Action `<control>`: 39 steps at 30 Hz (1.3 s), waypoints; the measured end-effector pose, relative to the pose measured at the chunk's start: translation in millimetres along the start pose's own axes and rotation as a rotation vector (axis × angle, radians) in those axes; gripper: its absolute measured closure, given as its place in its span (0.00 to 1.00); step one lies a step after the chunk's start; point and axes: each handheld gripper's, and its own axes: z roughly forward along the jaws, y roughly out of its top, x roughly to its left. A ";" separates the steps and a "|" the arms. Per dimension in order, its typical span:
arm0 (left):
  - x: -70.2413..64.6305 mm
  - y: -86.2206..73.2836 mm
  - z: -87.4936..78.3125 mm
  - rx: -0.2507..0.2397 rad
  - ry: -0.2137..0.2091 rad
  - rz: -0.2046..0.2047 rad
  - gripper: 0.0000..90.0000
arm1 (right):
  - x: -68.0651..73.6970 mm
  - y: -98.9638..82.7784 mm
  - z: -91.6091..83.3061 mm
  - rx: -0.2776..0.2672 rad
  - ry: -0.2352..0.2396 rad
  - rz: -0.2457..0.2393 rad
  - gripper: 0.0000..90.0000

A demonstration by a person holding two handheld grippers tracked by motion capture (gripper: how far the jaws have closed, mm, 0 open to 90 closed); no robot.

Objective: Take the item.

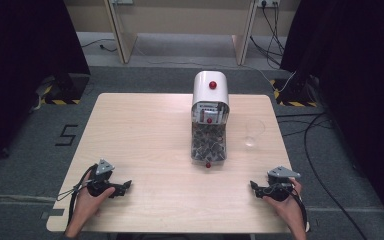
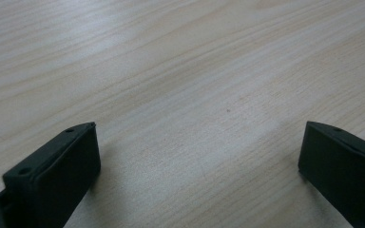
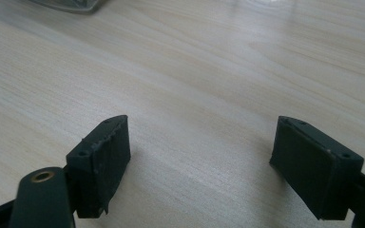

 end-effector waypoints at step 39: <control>0.0 0.0 0.0 0.000 0.000 0.000 0.00 | 9.7 19.6 -13.1 -0.135 0.054 0.001 0.32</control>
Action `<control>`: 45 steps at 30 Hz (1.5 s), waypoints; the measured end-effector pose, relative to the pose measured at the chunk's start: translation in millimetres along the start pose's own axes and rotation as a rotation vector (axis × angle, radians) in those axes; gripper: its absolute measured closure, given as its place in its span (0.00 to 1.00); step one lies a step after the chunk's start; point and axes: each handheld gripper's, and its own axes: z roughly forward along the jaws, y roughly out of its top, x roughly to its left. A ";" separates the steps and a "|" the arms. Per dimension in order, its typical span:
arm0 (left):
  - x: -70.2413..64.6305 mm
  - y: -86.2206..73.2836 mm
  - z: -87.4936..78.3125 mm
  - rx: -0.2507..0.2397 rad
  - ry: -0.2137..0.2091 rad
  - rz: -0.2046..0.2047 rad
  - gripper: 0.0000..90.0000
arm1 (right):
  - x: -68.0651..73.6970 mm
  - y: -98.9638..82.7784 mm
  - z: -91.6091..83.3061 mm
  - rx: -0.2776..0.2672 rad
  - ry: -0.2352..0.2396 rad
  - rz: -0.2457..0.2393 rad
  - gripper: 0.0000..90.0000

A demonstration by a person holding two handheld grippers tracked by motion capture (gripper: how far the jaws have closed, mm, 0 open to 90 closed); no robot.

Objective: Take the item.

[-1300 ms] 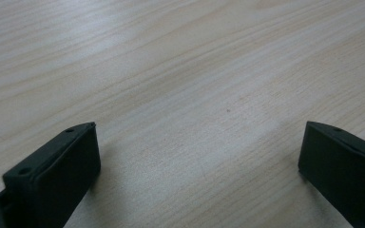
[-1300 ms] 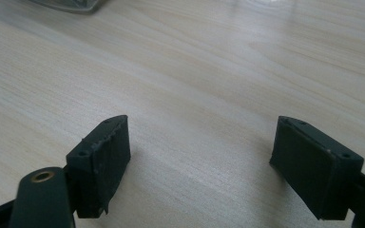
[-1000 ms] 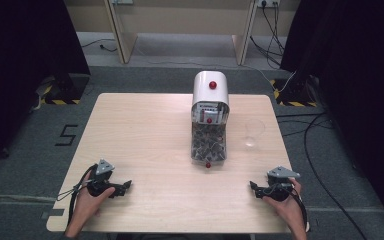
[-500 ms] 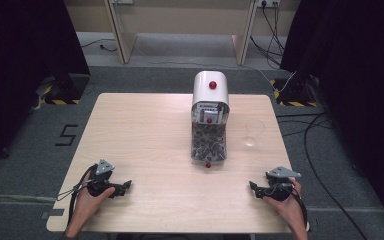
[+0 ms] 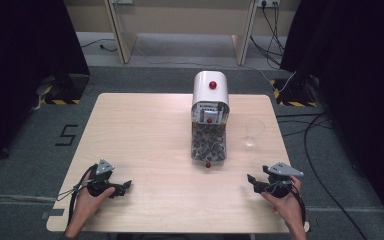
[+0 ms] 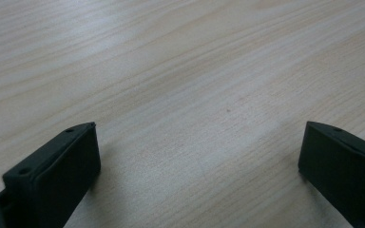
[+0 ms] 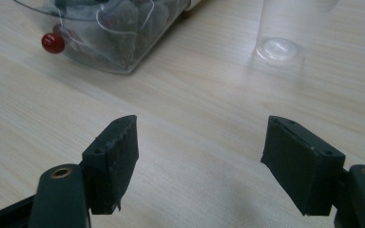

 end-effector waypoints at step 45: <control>0.0 0.0 0.0 0.000 0.000 0.000 0.00 | 49.6 81.6 32.1 -0.129 0.083 -0.160 0.45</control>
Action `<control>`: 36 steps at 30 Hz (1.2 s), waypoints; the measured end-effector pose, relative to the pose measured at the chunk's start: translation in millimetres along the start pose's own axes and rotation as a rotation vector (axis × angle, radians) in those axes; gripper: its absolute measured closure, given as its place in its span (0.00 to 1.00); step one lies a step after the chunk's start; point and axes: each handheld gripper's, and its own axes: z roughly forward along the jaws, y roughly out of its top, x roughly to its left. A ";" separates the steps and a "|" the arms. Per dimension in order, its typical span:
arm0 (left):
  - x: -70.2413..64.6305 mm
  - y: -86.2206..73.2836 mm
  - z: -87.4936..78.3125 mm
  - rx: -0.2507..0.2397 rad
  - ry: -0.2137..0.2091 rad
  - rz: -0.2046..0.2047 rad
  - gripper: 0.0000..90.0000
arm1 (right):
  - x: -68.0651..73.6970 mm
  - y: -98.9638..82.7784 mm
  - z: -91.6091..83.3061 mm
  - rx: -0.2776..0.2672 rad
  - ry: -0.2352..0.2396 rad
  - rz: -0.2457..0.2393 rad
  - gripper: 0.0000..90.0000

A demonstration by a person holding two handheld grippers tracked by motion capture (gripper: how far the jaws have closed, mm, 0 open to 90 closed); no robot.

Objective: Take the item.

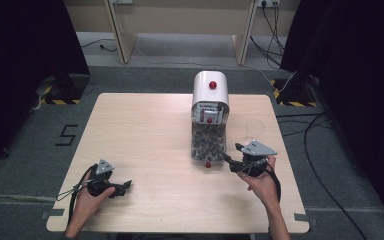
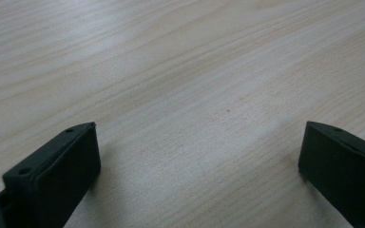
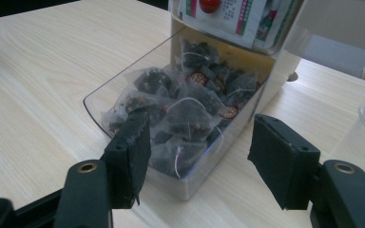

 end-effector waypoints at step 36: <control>0.0 0.0 0.0 0.000 0.000 0.000 0.00 | -0.1 22.5 78.5 0.133 0.033 -0.041 0.64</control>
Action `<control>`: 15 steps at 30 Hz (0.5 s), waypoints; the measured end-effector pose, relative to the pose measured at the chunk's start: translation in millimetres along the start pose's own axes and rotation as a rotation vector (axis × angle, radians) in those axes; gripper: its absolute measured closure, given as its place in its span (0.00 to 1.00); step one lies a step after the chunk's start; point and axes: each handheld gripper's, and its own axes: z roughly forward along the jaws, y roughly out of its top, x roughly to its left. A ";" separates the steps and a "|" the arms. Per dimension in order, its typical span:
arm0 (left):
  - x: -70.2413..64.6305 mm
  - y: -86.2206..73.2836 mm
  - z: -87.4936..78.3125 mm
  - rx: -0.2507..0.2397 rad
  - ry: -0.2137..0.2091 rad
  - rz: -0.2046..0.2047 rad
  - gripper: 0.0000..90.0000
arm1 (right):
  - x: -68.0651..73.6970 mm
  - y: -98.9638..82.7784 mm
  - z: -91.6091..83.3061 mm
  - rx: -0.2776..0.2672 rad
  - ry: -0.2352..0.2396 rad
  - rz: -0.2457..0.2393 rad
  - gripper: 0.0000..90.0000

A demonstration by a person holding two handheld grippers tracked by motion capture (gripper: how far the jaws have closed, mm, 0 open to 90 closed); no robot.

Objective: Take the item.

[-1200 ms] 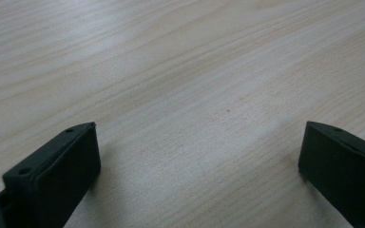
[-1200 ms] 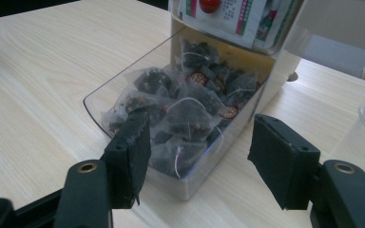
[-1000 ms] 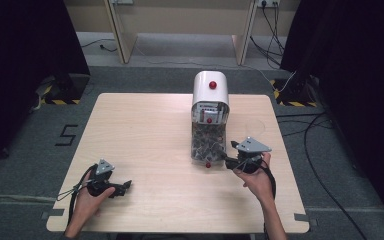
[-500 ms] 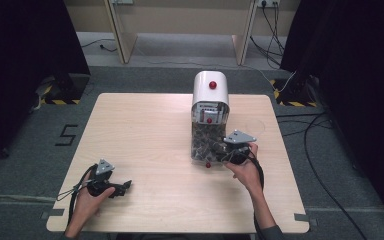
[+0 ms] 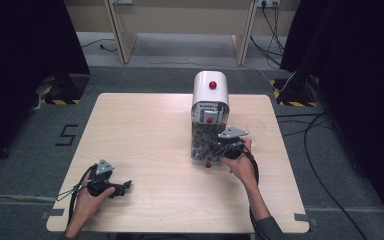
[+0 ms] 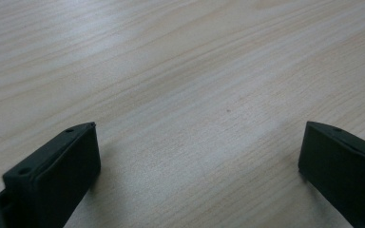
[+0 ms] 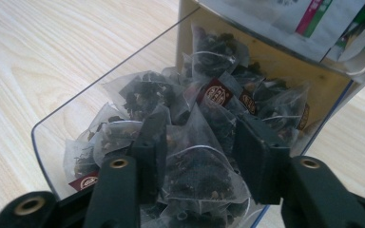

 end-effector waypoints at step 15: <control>0.0 0.0 0.0 0.000 0.000 0.000 0.00 | -4.4 -2.6 3.2 0.006 0.024 0.026 0.96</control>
